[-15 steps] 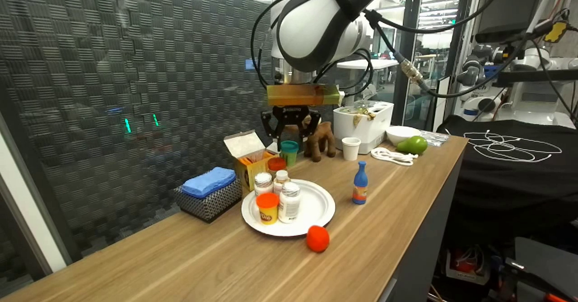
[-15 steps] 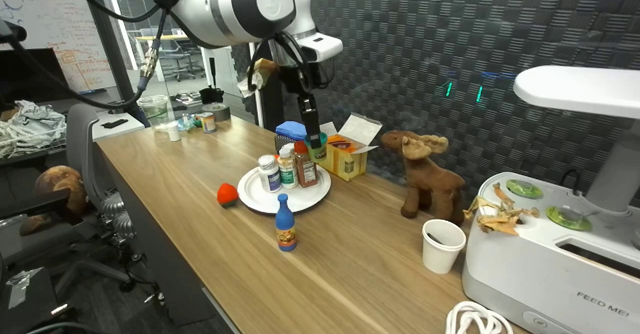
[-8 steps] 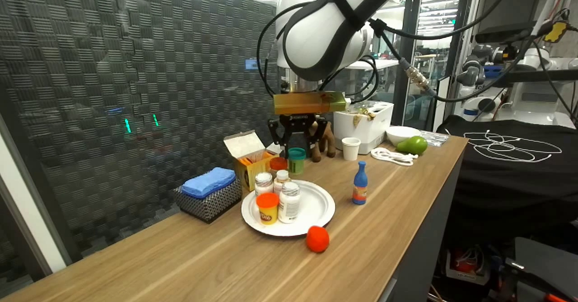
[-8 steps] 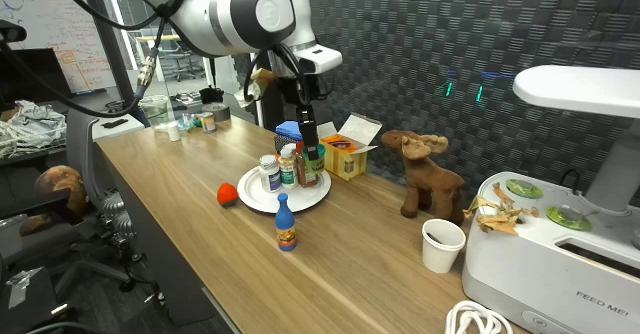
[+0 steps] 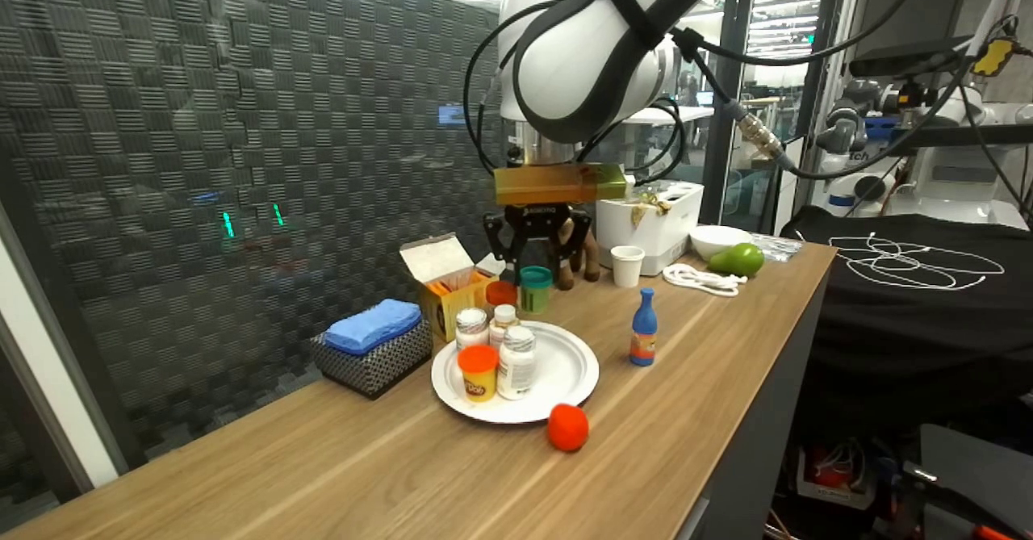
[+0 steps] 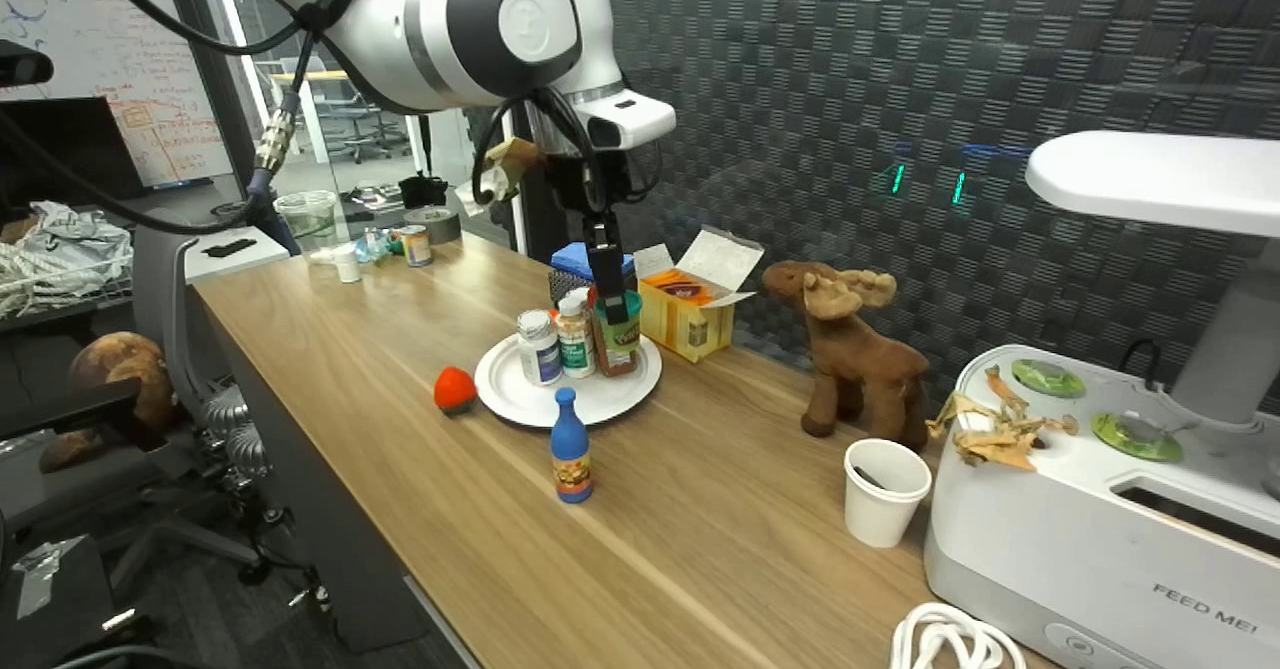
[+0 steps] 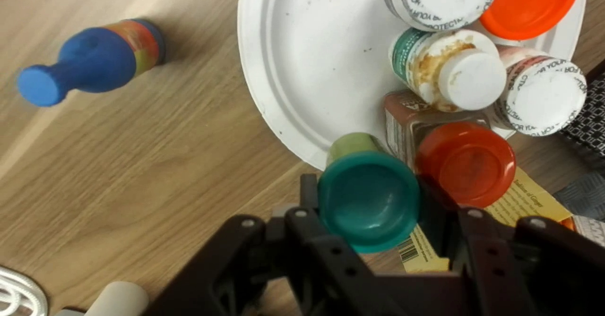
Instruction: Place the bottles and orange plush toy on the white plate
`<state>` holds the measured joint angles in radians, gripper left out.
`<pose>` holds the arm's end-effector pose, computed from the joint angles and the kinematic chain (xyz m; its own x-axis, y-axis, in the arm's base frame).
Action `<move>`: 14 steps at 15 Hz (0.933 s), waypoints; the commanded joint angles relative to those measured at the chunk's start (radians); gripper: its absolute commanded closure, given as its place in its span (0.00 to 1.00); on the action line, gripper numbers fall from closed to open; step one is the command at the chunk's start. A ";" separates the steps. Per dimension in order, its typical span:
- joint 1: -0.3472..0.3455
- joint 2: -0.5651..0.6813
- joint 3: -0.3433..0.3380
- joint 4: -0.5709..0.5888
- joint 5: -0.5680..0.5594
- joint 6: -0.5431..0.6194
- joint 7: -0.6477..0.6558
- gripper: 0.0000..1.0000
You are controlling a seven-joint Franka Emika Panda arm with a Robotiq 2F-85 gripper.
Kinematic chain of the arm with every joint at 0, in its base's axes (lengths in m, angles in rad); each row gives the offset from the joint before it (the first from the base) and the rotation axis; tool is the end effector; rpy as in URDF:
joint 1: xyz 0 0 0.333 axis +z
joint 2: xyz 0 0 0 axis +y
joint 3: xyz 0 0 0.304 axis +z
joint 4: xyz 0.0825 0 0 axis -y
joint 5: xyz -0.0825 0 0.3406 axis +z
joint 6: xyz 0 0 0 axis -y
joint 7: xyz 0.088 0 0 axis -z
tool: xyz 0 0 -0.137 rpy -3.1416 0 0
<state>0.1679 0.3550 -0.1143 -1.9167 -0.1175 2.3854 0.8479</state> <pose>0.5989 0.0319 0.3082 0.7516 -0.6378 0.1684 -0.6475 -0.7620 0.0042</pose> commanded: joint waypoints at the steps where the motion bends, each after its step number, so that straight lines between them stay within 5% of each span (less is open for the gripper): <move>1: -0.002 -0.066 0.002 -0.073 -0.030 0.031 0.040 0.71; 5: -0.011 -0.094 -0.001 -0.090 -0.060 0.046 0.008 0.71; 14: -0.069 -0.108 0.076 -0.084 0.013 -0.005 -0.423 0.71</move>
<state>0.1213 0.2738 -0.0768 -1.9765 -0.1496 2.4001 0.5532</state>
